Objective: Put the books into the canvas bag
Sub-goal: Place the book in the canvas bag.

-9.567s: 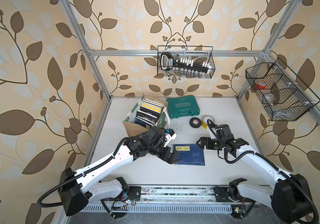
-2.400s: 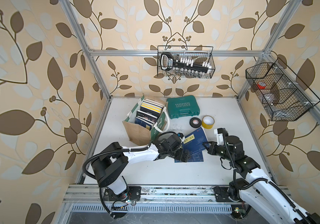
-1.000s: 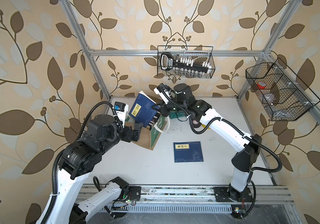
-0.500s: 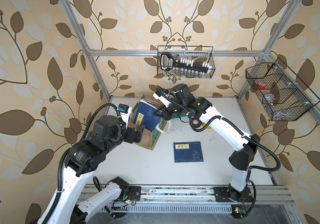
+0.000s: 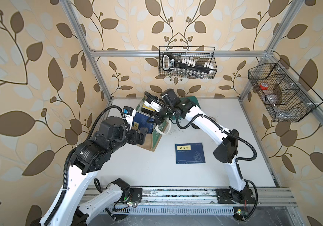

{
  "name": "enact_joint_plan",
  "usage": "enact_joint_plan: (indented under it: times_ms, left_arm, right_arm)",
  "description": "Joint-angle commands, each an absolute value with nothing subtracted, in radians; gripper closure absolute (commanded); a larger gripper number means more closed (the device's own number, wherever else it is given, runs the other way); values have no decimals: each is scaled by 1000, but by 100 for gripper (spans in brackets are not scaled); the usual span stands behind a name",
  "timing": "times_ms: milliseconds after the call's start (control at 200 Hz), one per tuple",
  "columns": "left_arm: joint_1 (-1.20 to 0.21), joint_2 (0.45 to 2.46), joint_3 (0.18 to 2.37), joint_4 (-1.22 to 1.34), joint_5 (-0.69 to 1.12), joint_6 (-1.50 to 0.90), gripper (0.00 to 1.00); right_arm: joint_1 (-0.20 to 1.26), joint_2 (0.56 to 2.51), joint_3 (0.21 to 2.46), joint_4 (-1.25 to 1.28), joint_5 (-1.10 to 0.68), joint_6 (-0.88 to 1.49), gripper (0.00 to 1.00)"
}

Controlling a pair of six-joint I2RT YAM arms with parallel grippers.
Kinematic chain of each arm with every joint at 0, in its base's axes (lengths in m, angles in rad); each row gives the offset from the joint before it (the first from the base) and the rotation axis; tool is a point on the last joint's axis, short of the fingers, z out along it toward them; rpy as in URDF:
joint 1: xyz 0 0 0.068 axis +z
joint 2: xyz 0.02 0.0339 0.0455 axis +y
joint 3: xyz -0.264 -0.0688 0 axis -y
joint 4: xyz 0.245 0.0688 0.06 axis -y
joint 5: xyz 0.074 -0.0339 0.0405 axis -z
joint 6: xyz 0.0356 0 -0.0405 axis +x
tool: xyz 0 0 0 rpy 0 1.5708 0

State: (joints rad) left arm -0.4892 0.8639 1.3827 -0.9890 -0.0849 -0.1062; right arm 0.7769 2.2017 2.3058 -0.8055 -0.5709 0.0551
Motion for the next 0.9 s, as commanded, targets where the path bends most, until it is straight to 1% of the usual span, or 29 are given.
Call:
enact_joint_plan:
  times_ms: [0,240,336,556,576,611,696,786,836,896]
  left_arm:
    - [-483,853,1376,-944,-72,-112,1]
    - [-483,849,1359,-940,-83,-118,1]
    - [-483,842,1354,-939,-89,-120,1]
    - [-483,826,1343,-937,-104,-124,1]
    - [-482,825,1342,-937,-106,-124,1]
    - [-483,823,1340,-937,-108,-124,1]
    - [-482,821,1339,-936,-105,-128,1]
    - [-482,821,1337,-934,-101,-129,1]
    - [-483,822,1336,-934,-103,-129,1]
    - [-483,822,1336,-936,-106,-130,1]
  right_arm:
    - [830,2226,2313,-866,-529,85,100]
    - [914,2230,2259,-817,-429,55,100]
    - [931,2232,2221,-786,-425,68,100]
    - [932,2147,2017,-614,-422,157,100]
    - [932,2142,2004,-604,-422,165,98]
    - [932,2133,1988,-589,-419,172,89]
    - [932,2115,1968,-571,-418,176,76]
    - [930,2099,1953,-552,-415,178,66]
    - [928,2097,1955,-548,-418,179,59]
    - [921,2099,1969,-547,-428,182,54]
